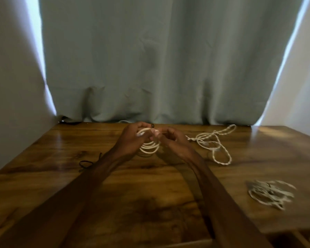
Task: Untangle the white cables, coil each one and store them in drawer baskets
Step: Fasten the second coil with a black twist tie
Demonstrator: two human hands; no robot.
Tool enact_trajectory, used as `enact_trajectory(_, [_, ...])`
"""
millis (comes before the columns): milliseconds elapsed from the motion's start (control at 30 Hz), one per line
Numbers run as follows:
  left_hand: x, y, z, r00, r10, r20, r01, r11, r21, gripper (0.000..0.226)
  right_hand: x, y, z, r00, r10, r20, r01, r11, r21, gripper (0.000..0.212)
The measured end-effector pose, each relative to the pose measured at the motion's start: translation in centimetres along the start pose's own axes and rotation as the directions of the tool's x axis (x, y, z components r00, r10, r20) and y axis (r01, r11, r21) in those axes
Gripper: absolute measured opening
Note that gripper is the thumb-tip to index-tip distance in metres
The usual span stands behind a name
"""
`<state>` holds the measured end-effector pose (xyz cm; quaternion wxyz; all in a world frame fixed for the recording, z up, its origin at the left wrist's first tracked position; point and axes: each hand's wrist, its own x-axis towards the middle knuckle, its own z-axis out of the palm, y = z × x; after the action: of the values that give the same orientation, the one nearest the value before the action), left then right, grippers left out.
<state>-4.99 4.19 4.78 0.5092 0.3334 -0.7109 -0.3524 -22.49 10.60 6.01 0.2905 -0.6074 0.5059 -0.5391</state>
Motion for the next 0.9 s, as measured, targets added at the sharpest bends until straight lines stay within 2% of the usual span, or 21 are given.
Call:
enact_trajectory(67, [-0.4,0.6,1.1,1.000,-0.006,0.024,0.008,0.997,-0.076,0.033,-1.2,0.0,-1.2,0.996,0.081,0.020,-0.082,0.997,0.007,0.030])
enact_trajectory(167, [-1.4,1.8,2.9,0.995,-0.009,0.097,0.025,0.985,-0.169,0.012,-3.1,-0.3,-3.2,0.989,0.145,-0.030,-0.145,0.989,0.001,0.043])
enact_trajectory(300, [-2.9,3.6,5.3,0.973,-0.032,0.230,0.081,0.975,-0.206,0.009,-5.7,-2.1,-6.9,0.981,0.176,-0.080,-0.183,0.979,-0.087,0.034])
enact_trajectory(400, [-3.7,4.8,7.2,0.959,-0.012,0.284,0.066,0.981,-0.185,0.011,-6.9,-3.1,-10.9,0.969,0.210,-0.133,-0.231,0.959,-0.164,0.029])
enact_trajectory(533, [-4.7,5.2,9.9,0.957,0.017,0.290,-0.017,1.000,0.000,0.015,-8.0,-4.0,-17.2,0.930,0.236,-0.282,-0.321,0.893,-0.314,0.018])
enact_trajectory(700, [-6.3,4.1,13.5,0.925,-0.005,0.381,-0.126,0.941,0.316,0.014,-10.4,-3.4,-24.4,0.819,0.349,-0.456,-0.481,0.850,-0.215,0.023])
enact_trajectory(800, [-7.2,2.6,15.1,0.910,0.112,0.399,-0.294,0.853,0.432,0.008,-11.6,-1.8,-26.9,0.753,0.438,-0.492,-0.575,0.801,-0.168,0.024])
enact_trajectory(900, [-7.9,2.0,15.6,0.907,0.187,0.376,-0.358,0.813,0.459,0.004,-12.6,0.3,-28.5,0.673,0.524,-0.522,-0.662,0.741,-0.110,0.028])
